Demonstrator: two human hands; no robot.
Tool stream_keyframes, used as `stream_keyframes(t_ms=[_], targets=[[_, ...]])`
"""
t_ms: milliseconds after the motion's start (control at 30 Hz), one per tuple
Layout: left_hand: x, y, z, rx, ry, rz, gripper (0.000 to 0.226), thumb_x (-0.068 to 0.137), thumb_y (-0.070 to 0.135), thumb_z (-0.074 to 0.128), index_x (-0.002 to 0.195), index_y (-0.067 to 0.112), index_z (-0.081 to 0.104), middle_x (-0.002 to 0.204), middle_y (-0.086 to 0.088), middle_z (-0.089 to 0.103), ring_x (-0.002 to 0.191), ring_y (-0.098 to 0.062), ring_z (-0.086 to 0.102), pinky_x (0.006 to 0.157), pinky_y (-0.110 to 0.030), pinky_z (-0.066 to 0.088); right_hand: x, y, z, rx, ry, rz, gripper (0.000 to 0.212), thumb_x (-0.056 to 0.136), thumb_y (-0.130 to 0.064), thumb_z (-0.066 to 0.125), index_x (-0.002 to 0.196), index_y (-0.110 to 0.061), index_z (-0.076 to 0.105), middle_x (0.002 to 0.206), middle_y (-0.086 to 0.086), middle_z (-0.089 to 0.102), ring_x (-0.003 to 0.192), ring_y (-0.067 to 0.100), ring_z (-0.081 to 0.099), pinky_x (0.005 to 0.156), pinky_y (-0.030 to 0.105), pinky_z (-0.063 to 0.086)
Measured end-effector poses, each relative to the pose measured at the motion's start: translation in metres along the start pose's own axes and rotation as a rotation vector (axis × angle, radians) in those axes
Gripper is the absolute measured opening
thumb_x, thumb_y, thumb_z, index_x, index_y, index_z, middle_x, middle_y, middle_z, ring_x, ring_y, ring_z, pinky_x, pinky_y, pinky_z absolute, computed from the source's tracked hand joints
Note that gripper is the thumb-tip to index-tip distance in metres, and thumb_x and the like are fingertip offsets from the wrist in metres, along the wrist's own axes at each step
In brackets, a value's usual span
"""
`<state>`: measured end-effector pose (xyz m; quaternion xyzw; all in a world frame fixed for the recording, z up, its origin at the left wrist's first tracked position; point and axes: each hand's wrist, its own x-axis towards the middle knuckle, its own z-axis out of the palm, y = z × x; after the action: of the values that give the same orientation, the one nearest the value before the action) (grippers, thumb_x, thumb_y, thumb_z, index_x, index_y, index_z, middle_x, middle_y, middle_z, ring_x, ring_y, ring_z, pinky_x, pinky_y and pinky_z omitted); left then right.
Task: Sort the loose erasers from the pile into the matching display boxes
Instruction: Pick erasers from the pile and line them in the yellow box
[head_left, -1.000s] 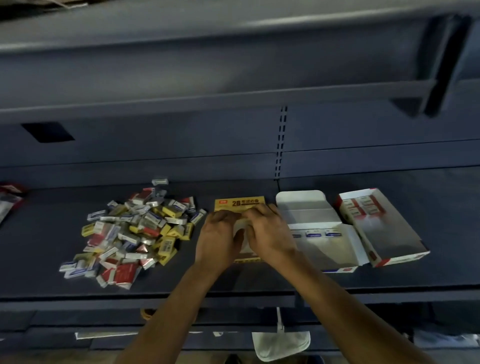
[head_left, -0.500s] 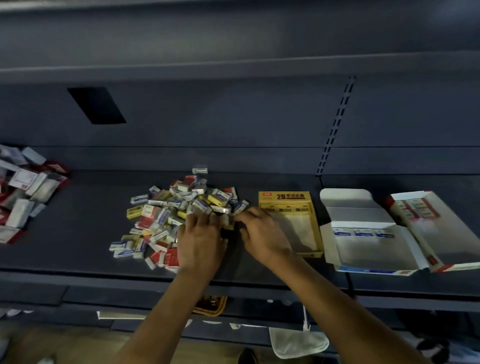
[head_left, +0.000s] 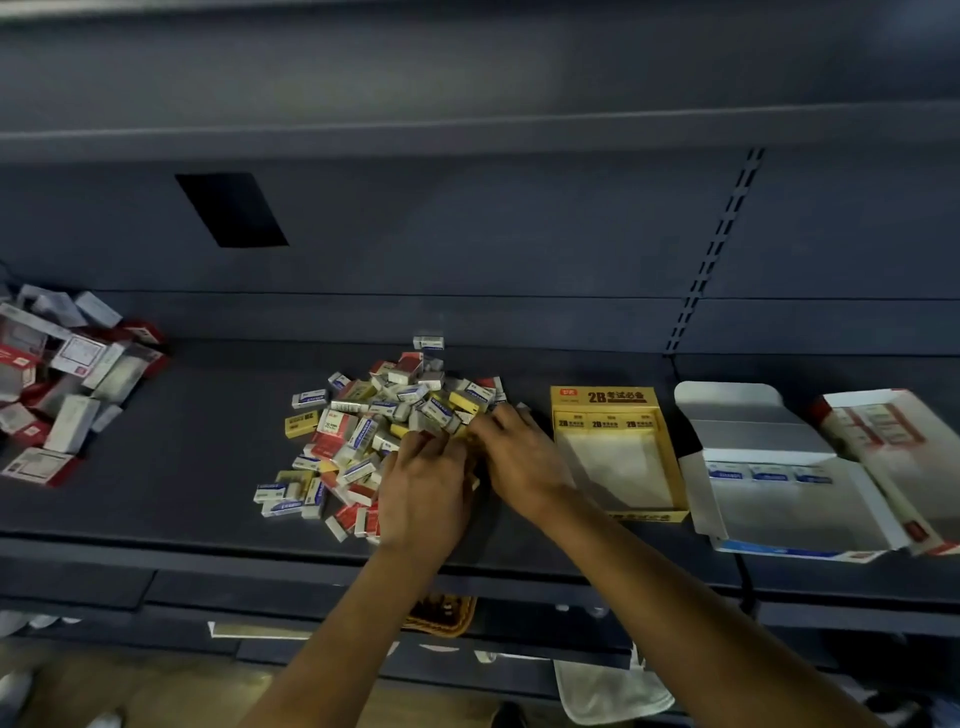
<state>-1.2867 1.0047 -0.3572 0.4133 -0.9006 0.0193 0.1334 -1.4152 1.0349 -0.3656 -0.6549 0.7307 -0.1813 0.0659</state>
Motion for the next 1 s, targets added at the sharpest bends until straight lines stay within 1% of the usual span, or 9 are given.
stream_keyframes(t_ms=[133,267,433,500,600,700,833,933,1000], targets=[[0.001,-0.004,-0.003,-0.097,0.025,-0.037,0.030,0.058,0.007,0.080,0.084,0.011,0.066,0.077,-0.006,0.067,0.077,-0.027,0.063,0.060,-0.033,0.052,-0.001,0.000,-0.002,0.032,0.048,0.021,0.036,0.085,-0.006,0.058,0.120,-0.012,0.056,0.123,0.008,0.046,0.117,0.029,0.044,0.091,0.034,0.044],[0.007,-0.007,-0.008,-0.317,0.095,-0.067,0.032,0.069,0.001,0.071,0.098,0.015,0.067,0.086,-0.003,0.069,0.077,-0.021,0.064,0.063,-0.031,0.054,-0.004,0.008,-0.015,0.122,0.095,0.096,0.033,0.084,-0.009,0.061,0.116,-0.017,0.059,0.118,0.000,0.050,0.110,0.017,0.048,0.083,0.020,0.037],[0.015,0.002,-0.012,-0.554,0.141,-0.102,0.035,0.077,0.000,0.070,0.108,0.017,0.066,0.098,0.004,0.069,0.086,-0.009,0.063,0.073,-0.022,0.051,-0.012,0.022,-0.035,0.334,0.189,0.223,0.032,0.080,-0.006,0.066,0.111,-0.017,0.064,0.103,0.001,0.062,0.088,0.012,0.060,0.079,0.025,0.051],[0.018,0.006,-0.011,-0.652,0.125,-0.133,0.036,0.079,0.003,0.070,0.111,0.019,0.066,0.103,0.006,0.067,0.092,-0.005,0.060,0.080,-0.016,0.047,-0.018,0.027,-0.042,0.382,0.195,0.283,0.032,0.082,-0.008,0.067,0.111,-0.021,0.064,0.101,-0.002,0.064,0.085,0.006,0.059,0.076,0.015,0.047],[0.021,0.014,-0.009,-0.758,0.089,-0.156,0.034,0.080,0.006,0.071,0.109,0.022,0.066,0.102,0.010,0.067,0.094,-0.002,0.060,0.081,-0.007,0.044,-0.028,0.036,-0.050,0.457,0.190,0.347,0.034,0.083,-0.010,0.067,0.113,-0.023,0.063,0.096,-0.010,0.061,0.082,-0.002,0.056,0.071,0.004,0.040],[0.023,0.023,-0.008,-0.849,0.047,-0.172,0.034,0.080,0.008,0.071,0.105,0.030,0.065,0.099,0.013,0.066,0.094,0.000,0.061,0.084,-0.016,0.049,-0.037,0.045,-0.053,0.528,0.204,0.357,0.032,0.083,-0.012,0.068,0.112,-0.024,0.063,0.098,-0.010,0.066,0.079,-0.010,0.055,0.070,-0.001,0.040],[0.023,0.035,-0.007,-0.895,0.013,-0.157,0.040,0.081,0.007,0.070,0.099,0.040,0.058,0.095,0.025,0.060,0.090,0.010,0.058,0.076,-0.002,0.042,-0.045,0.058,-0.056,0.486,0.236,0.375,0.028,0.082,-0.016,0.068,0.110,-0.021,0.065,0.103,-0.008,0.065,0.082,-0.004,0.058,0.071,0.002,0.040],[0.023,0.041,-0.004,-0.879,-0.016,-0.168,0.035,0.081,0.007,0.071,0.106,0.030,0.063,0.098,0.019,0.060,0.091,0.007,0.057,0.074,0.002,0.039,-0.049,0.073,-0.057,0.379,0.255,0.414,0.030,0.082,-0.016,0.069,0.112,-0.019,0.065,0.105,-0.004,0.061,0.074,-0.006,0.052,0.067,-0.002,0.037],[0.023,0.045,0.000,-0.860,-0.023,-0.168,0.032,0.080,0.007,0.071,0.107,0.023,0.065,0.098,0.017,0.060,0.088,0.013,0.053,0.073,0.004,0.037,-0.053,0.083,-0.056,0.295,0.246,0.453,0.032,0.083,-0.016,0.069,0.114,-0.021,0.064,0.106,-0.002,0.058,0.071,-0.003,0.049,0.064,0.001,0.034]])
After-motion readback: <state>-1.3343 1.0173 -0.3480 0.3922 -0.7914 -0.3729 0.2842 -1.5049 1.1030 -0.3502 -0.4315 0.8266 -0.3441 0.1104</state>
